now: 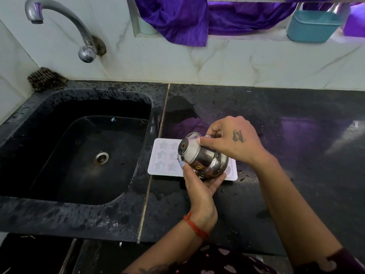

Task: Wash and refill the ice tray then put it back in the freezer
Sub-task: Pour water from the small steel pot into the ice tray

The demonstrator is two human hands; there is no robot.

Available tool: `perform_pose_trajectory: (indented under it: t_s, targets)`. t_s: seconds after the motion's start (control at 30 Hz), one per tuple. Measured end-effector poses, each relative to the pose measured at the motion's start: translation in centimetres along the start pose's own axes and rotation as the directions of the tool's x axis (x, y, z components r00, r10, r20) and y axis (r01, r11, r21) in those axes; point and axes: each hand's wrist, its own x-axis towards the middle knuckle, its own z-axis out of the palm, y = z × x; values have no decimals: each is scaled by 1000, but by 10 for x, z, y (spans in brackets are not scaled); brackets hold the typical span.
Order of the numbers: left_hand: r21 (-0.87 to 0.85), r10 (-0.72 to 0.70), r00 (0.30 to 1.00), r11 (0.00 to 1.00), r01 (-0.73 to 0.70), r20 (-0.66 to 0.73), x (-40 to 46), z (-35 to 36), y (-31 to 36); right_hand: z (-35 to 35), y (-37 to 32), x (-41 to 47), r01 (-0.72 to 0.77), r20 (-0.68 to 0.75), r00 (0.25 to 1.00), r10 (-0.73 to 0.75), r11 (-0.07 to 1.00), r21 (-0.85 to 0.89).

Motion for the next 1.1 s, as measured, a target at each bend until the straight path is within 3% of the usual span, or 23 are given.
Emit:
perform_pose_trajectory:
  t_s: [0.5,0.8,1.1]
  targets:
    - [129,102,989,985,-115,106,0,1,-15,-5,35,-11,-122,17,992,124,933,339]
    - [68,21,996,997,-27,82,-5,9,-21,-8,40,-10,-71,-38,996,77,988,139]
    - [4,-14,999,1000,14,42,-6,13,-25,-11,33,-7,-8,2,1000,8,1000,16]
